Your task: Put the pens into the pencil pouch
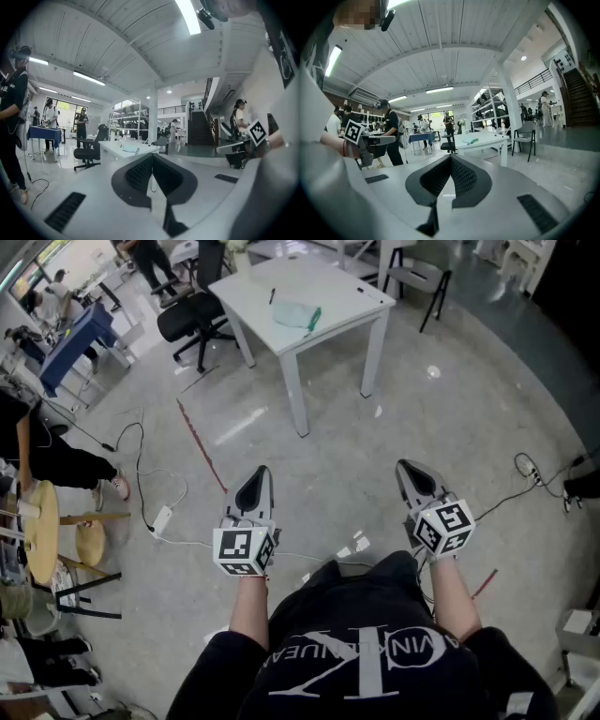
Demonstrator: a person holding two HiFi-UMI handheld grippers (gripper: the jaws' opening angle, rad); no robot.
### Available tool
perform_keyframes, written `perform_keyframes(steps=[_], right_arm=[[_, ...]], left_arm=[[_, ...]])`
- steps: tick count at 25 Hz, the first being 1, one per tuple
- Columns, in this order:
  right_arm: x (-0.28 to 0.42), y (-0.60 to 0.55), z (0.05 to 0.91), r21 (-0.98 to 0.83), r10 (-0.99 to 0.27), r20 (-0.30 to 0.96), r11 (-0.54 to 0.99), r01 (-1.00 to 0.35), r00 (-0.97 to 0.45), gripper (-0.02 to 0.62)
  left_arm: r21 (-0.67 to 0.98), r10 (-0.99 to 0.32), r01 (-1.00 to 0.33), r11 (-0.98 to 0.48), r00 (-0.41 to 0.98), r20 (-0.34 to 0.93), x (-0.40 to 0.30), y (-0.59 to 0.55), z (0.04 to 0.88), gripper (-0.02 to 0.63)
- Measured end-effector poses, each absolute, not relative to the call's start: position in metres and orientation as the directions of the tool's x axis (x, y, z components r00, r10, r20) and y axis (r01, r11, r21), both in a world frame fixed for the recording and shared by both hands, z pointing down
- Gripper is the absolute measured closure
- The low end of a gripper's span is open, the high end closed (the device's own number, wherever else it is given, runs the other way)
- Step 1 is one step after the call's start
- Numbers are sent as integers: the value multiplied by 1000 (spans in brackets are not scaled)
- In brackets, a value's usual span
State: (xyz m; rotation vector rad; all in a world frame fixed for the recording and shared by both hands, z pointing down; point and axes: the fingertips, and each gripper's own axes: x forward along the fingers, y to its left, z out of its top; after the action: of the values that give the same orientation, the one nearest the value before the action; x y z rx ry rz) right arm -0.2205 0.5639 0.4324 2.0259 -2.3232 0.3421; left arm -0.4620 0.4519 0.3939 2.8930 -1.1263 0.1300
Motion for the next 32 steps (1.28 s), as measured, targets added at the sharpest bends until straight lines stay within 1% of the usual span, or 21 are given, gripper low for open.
perform_keyframes(steps=[12,18,19,21,24,27,32], right_arm=[[-217,556,447,-162,-968,204,117,-980,-149,588],[-207,563,444,-189,-976,194,57,-980,-94,588],[-205,564,443,-192,-976,195,54,-980,-92,560],[-199,566,444,-203,-976,200,50,-978,-92,529],[-187,564,445,-232,-977,198,37,-972,-85,491],[-181,553,447,-256,-978,190,39,-966,-90,472],[-167,517,451,-255,-970,203,77,-964,-131,451]], left_arm=[[53,-687,-694,-718,719,109,-464,437,412,601],[106,-674,-680,-725,733,96,-456,425,413,600],[125,-668,-673,-729,740,84,-453,424,411,599],[149,-651,-653,-743,756,66,-445,424,407,587],[117,-627,-632,-766,775,80,-434,424,407,516],[80,-637,-645,-760,764,105,-434,415,411,508],[122,-673,-683,-720,731,116,-429,381,417,508]])
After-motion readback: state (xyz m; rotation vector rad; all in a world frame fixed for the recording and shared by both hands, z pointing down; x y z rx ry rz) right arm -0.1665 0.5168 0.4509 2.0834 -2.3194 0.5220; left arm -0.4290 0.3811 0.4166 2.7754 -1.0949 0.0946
